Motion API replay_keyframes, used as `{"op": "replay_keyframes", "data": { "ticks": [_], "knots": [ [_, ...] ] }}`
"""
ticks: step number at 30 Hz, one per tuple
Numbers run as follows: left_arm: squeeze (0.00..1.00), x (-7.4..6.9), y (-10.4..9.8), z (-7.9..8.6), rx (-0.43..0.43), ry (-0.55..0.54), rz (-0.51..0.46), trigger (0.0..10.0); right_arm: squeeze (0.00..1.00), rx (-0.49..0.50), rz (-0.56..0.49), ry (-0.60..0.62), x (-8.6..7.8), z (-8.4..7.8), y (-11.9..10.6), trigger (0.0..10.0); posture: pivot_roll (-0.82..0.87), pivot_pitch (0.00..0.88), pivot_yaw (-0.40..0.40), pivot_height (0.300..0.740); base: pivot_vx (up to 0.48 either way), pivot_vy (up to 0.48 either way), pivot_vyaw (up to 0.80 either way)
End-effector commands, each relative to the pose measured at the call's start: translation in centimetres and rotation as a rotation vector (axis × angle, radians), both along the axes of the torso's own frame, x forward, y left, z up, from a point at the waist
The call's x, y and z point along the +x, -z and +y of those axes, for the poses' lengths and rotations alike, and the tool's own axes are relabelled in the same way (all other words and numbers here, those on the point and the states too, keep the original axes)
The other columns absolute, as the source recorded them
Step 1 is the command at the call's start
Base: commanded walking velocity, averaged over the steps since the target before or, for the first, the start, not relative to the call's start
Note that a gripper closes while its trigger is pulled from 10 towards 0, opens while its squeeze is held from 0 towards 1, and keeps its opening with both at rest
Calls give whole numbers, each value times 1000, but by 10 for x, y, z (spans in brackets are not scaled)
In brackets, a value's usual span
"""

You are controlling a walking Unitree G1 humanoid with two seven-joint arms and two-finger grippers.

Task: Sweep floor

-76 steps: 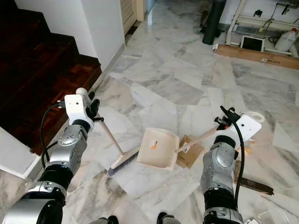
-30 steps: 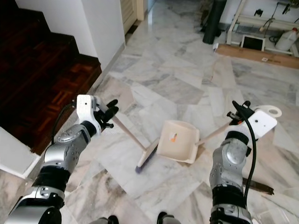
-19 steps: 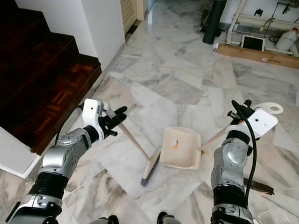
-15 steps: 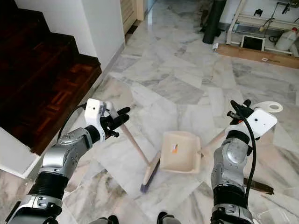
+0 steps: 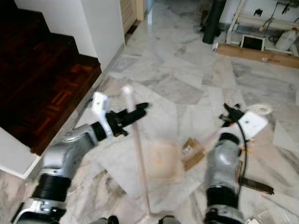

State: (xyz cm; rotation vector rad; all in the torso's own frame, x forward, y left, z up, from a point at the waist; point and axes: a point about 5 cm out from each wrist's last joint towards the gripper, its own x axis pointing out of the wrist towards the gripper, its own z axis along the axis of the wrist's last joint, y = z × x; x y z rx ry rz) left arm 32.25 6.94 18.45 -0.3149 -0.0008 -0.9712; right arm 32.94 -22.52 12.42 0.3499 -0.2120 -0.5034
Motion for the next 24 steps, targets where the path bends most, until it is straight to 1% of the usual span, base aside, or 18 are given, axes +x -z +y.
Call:
{"op": "replay_keyframes", "data": {
  "ticks": [1,3,4,5,7,8,9,10,12,13,17,19,22,23,24],
  "knots": [
    [0,8,3,7,-49,-88,17,10000,0,-24,-29,24,1,-8,-10,10000,-40,139,8,740,0,0,0],
    [0,13,2,13,-51,-143,16,10000,0,-24,-30,24,1,-8,-10,10000,-39,139,7,740,0,0,0],
    [0,13,2,13,-51,-143,16,10000,0,-24,-30,24,1,-8,-10,10000,-39,139,7,740,0,0,0],
    [0,18,0,23,-70,-197,19,10000,0,-24,-30,23,1,-8,-10,10000,-40,138,7,740,0,0,0],
    [0,23,-3,35,-75,-255,13,10000,0,-22,-30,21,1,-8,-10,10000,-40,138,7,740,0,0,0],
    [0,24,-3,37,-62,-261,7,10000,0,-21,-30,21,1,-8,-10,10000,-40,138,7,740,0,0,0],
    [0,25,-3,40,-37,-271,-4,10000,0,-20,-30,20,1,-8,-10,10000,-40,138,7,740,0,0,0],
    [0,26,-2,45,14,-294,-23,10000,0,-18,-31,18,1,-8,-10,10000,-39,139,5,740,0,0,0],
    [0,28,-2,48,45,-310,-36,10000,0,-18,-32,17,1,-8,-10,10000,-39,139,5,740,0,0,0],
    [0,28,-1,51,76,-321,-49,10000,0,-17,-32,17,1,-8,-10,10000,-39,139,5,740,0,0,0],
    [0,32,4,60,246,-350,-103,10000,0,-23,-37,14,1,-8,-11,10000,-40,140,3,740,0,0,0],
    [0,32,7,64,292,-355,-114,10000,0,-30,-39,9,2,-8,-13,10000,-41,140,3,740,0,0,0],
    [0,33,8,71,320,-368,-125,10000,0,-36,-44,4,3,-7,-14,10000,-42,139,4,740,0,0,0],
    [0,35,9,76,356,-382,-134,10000,0,-42,-47,-1,3,-7,-16,10000,-43,137,4,740,0,0,0],
    [0,36,12,83,417,-403,-141,10000,0,-52,-50,-13,4,-5,-17,10000,-42,135,5,740,0,0,0]
  ]
}}
